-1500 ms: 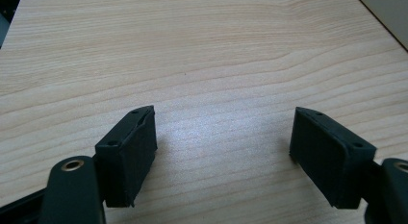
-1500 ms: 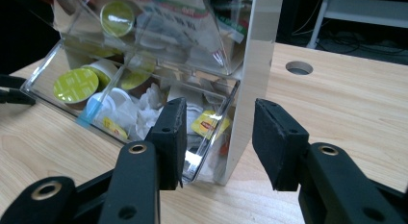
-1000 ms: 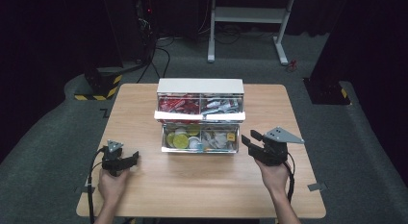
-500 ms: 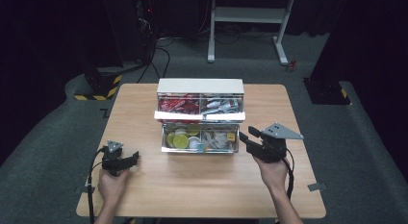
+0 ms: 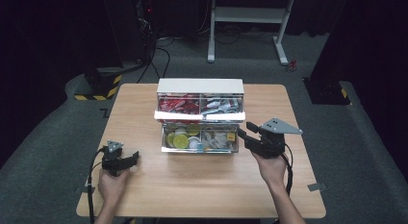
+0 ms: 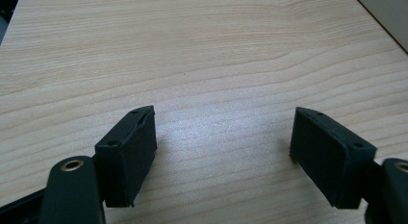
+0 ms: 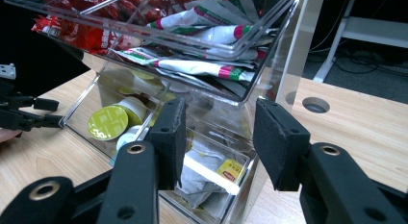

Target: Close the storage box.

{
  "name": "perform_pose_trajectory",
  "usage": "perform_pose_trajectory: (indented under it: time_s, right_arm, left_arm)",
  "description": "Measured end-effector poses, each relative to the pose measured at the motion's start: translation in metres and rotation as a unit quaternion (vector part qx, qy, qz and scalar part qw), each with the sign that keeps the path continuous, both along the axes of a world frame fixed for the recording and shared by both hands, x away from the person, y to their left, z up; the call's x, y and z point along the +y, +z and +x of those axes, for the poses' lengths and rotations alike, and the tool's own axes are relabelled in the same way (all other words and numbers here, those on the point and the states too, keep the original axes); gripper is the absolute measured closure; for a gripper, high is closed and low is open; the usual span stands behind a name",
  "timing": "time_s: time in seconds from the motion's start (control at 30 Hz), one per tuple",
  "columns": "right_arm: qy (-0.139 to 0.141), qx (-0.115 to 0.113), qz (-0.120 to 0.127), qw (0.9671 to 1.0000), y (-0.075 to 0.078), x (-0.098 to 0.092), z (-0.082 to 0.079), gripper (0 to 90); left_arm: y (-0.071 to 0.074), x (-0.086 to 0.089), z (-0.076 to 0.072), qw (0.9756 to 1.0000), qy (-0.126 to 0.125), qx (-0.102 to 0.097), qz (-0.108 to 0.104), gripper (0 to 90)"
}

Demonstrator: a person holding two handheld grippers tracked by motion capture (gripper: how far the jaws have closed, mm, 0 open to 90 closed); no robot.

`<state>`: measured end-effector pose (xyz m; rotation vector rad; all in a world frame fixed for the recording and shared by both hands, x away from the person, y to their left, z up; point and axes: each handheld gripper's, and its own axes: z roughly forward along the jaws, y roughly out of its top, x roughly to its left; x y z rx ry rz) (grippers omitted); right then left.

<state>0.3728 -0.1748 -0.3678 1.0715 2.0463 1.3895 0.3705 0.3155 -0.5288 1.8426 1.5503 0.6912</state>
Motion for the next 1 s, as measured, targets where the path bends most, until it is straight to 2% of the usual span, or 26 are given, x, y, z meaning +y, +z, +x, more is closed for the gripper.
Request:
perform_pose_trajectory:
  time_s: [0.27,0.53,0.73,1.0]
  right_arm:
    - [0.0,-0.009,-0.007,0.9999,0.006,0.004,0.002,57.5]
    - [0.001,-0.009,-0.012,0.9999,0.012,0.007,0.005,61.3]
    - [0.002,0.0,-0.012,0.9999,0.015,0.006,0.008,62.8]
    - [0.006,-0.004,-0.018,0.9998,0.019,0.01,0.01,64.0]
  left_arm:
    - [0.0,0.0,0.0,1.0,0.0,-0.001,-0.001,24.6]
    - [0.0,0.0,0.0,1.0,0.0,0.0,0.0,24.6]
    - [0.0,0.0,0.0,1.0,0.0,0.0,0.001,24.7]
    - [0.0,0.0,0.0,1.0,-0.001,0.0,0.001,24.7]
